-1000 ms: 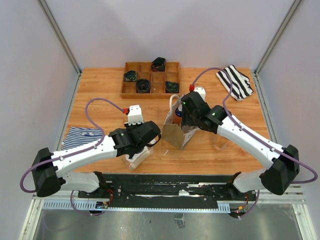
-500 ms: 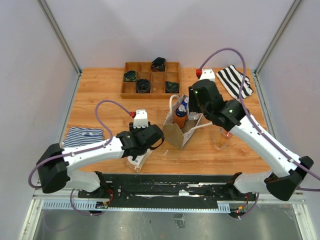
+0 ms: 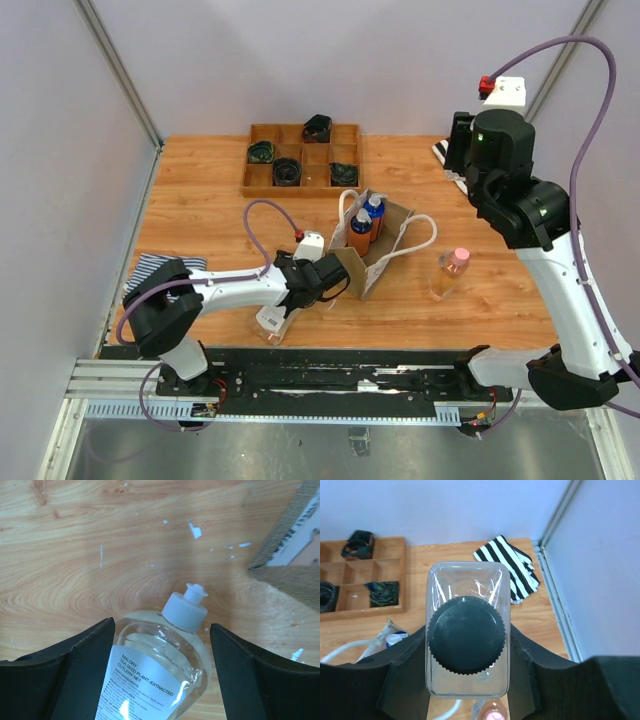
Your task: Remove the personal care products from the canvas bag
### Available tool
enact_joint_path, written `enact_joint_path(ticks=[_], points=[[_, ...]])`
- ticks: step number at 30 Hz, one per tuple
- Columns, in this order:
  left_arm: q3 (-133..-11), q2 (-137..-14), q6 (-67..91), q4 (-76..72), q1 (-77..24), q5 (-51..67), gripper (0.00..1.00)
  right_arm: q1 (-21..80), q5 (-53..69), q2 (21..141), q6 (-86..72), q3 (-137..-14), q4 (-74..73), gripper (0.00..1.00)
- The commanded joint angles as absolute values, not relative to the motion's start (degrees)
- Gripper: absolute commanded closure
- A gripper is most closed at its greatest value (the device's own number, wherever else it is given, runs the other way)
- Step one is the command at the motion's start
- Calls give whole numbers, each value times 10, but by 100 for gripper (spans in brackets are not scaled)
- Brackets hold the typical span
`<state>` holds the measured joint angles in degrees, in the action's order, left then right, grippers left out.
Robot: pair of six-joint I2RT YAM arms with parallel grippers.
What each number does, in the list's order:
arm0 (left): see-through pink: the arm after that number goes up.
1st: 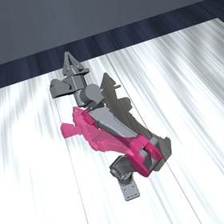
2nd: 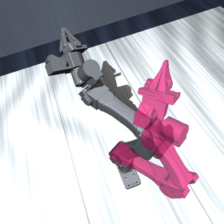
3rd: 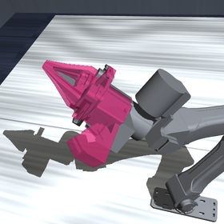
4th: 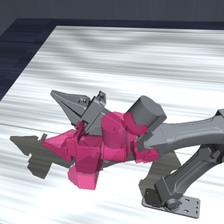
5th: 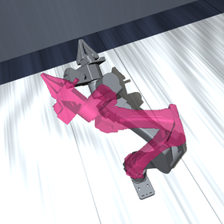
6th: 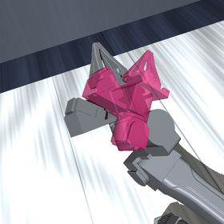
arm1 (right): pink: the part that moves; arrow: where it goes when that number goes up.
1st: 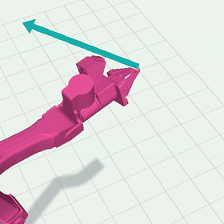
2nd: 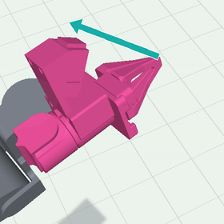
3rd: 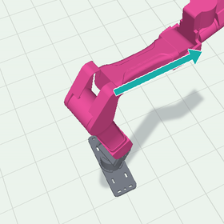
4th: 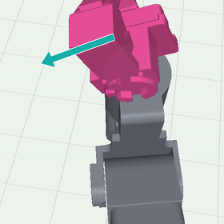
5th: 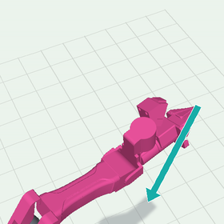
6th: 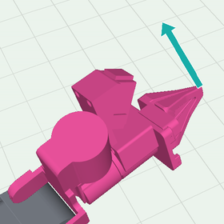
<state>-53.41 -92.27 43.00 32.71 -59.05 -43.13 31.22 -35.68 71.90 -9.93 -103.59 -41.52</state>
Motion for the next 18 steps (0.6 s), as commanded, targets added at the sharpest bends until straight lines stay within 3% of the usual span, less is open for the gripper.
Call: enact_joint_path(ticks=[1,8,14,16,18], points=[[-535,-898,371,258,-587,-413,19,284,-350,706,-95,-1021,-376,99],[-564,-951,332,255,-571,-370,26,246,-339,697,-107,-983,-368,99],[-581,-999,340,278,-565,-341,45,190,-303,700,-123,-954,-369,99],[-582,-1008,342,283,-561,-327,58,175,-293,701,-128,-947,-369,99],[-590,-1014,351,300,-560,-321,83,161,-285,702,-130,-942,-369,99]])
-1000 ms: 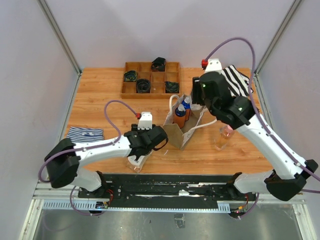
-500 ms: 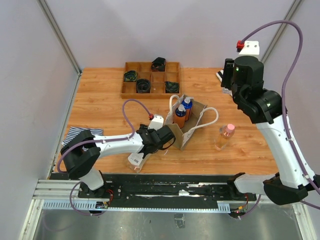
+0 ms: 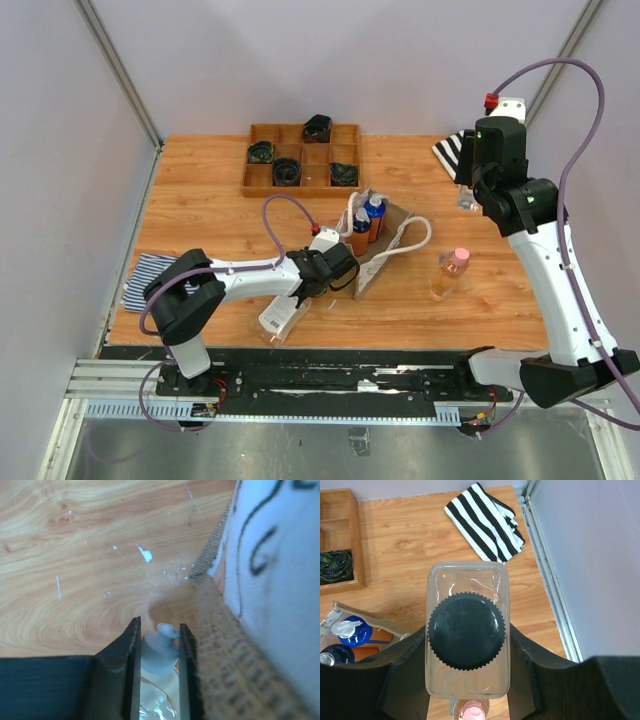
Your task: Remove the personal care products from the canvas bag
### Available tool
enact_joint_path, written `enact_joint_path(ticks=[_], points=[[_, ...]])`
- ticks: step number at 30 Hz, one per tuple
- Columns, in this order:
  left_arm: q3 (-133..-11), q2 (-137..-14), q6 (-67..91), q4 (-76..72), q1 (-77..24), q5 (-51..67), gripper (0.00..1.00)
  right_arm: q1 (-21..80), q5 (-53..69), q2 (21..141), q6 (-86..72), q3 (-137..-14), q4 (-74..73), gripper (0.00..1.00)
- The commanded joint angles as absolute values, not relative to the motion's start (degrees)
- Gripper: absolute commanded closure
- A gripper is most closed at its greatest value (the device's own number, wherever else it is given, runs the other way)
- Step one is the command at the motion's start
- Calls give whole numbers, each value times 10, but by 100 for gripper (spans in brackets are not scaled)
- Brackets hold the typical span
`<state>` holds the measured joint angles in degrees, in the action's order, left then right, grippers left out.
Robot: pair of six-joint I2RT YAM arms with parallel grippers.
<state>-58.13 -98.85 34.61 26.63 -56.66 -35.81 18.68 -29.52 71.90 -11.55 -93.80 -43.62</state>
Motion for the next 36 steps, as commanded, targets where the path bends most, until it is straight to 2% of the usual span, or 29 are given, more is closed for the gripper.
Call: enact_joint_path(ticks=[1,4,13,21,25,30,36], points=[[-596,-1014,358,318,-560,-321,97,154,-280,702,-132,-939,-370,99],[-608,-998,368,346,-560,-325,100,130,-262,704,-138,-927,-369,99],[-668,-918,370,430,-548,-385,99,88,-210,725,-146,-884,-346,99],[-652,-923,428,478,-544,-349,71,85,-165,747,-143,-864,-329,99],[-609,-913,465,461,-543,-313,61,85,-157,748,-152,-802,-300,99],[-564,-911,488,412,-543,-293,59,84,-152,762,-151,-724,-236,99],[-563,-926,494,404,-543,-278,58,84,-157,795,-136,-710,-225,99]])
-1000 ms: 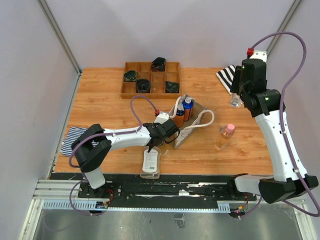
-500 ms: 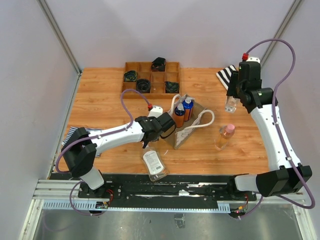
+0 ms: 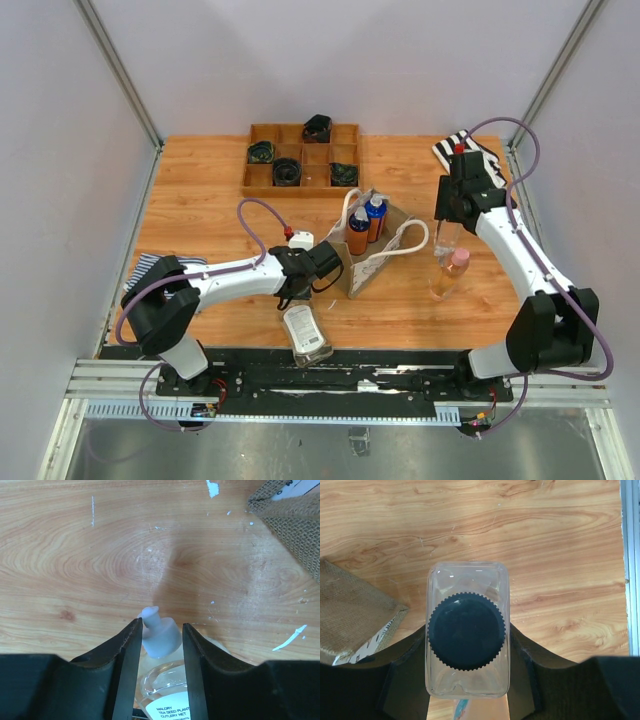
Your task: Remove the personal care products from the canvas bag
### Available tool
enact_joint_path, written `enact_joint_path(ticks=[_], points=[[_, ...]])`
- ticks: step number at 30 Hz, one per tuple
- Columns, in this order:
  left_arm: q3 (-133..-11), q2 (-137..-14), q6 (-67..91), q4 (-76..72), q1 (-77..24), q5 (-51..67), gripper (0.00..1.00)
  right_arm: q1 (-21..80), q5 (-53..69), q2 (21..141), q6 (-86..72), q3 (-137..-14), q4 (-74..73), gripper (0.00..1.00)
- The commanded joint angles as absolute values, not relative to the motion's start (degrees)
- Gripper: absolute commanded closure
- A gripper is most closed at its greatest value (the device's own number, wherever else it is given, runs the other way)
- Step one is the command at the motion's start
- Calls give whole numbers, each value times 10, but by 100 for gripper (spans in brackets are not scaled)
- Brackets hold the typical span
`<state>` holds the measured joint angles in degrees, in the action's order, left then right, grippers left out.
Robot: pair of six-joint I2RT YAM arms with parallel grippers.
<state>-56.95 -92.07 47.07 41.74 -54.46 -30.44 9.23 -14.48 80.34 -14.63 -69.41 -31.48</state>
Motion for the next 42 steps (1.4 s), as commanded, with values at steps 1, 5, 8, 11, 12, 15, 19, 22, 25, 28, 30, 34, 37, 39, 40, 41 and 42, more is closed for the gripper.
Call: enact_joint_path(ticks=[1,5,8,11,12,15,19,22,25,28,30,34,37,39,40,41,42], points=[[-565,-929,494,407,-543,-272,58,84,-157,799,-135,-711,-225,99],[-578,-926,510,435,-543,-274,50,84,-159,809,-133,-710,-225,98],[-577,-918,526,450,-543,-273,41,84,-161,812,-133,-707,-223,98],[-571,-917,535,454,-543,-257,40,84,-161,820,-130,-707,-222,98],[-567,-917,538,452,-543,-254,40,84,-161,823,-130,-707,-222,97],[-553,-921,540,437,-543,-229,41,84,-159,829,-130,-704,-222,97],[-529,-920,544,408,-543,-187,67,84,-160,834,-131,-692,-222,93],[-522,-910,550,405,-543,-174,99,84,-162,834,-131,-684,-222,85],[-523,-891,549,411,-543,-186,100,84,-164,836,-134,-679,-222,79],[-533,-867,544,425,-543,-212,99,84,-162,838,-136,-677,-222,73],[-546,-852,540,440,-543,-237,99,84,-163,839,-136,-680,-223,65],[-601,-838,530,499,-543,-320,99,84,-170,835,-135,-684,-226,47],[-644,-833,521,539,-539,-382,100,84,-170,830,-133,-682,-227,36],[-668,-827,518,552,-535,-413,100,84,-167,827,-133,-681,-228,23],[-678,-824,517,558,-533,-433,100,84,-167,824,-132,-679,-229,17],[-688,-821,517,566,-528,-450,100,84,-166,822,-133,-677,-230,12],[-698,-818,516,569,-522,-463,100,84,-165,819,-133,-676,-231,8]])
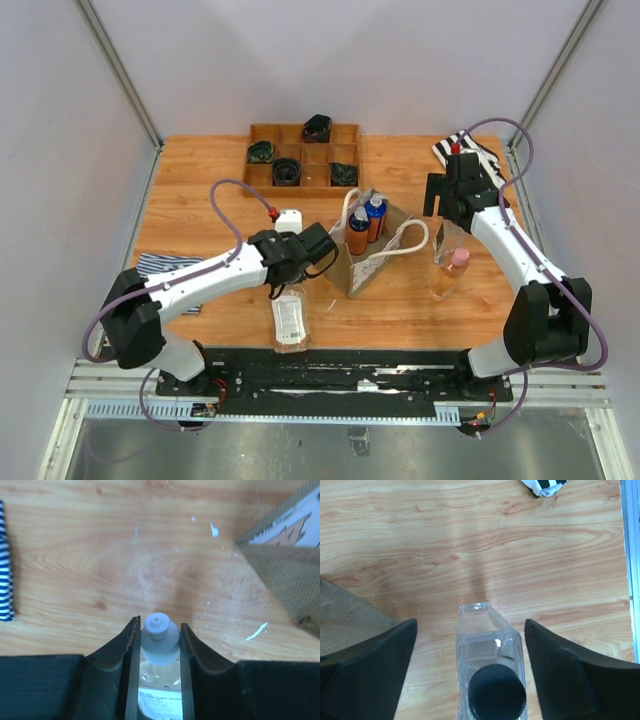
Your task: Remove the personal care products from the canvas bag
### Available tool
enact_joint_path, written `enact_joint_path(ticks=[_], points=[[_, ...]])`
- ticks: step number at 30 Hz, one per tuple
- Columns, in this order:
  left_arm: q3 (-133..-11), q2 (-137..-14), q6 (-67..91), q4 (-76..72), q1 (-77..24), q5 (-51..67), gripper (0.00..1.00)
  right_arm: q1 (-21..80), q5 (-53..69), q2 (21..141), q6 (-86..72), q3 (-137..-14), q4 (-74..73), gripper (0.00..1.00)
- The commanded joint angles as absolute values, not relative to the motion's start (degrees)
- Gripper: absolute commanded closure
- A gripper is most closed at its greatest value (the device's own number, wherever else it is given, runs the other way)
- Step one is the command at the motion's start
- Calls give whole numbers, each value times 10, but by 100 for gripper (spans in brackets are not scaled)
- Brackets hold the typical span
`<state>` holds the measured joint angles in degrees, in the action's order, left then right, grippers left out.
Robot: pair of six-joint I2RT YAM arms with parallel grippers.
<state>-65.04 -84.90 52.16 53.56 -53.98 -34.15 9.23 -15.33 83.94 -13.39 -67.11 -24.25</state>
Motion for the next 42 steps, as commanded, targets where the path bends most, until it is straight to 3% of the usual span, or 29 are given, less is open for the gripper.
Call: enact_joint_path(ticks=[1,6,13,20,28,38,42], points=[[-707,-814,516,574,-516,-479,100,84,-164,816,-132,-674,-231,5],[-745,-784,513,582,-489,-572,100,90,-152,783,-130,-676,-239,0],[-750,-726,466,524,-475,-650,99,195,-136,729,-87,-729,-242,8],[-667,-708,467,474,-455,-595,100,267,-14,744,-64,-773,-233,19],[-591,-689,459,415,-445,-535,99,311,44,827,-55,-794,-255,27],[-524,-714,472,397,-445,-479,96,347,40,900,-65,-775,-248,31],[-487,-710,476,356,-445,-447,95,350,17,927,-56,-766,-214,37]])
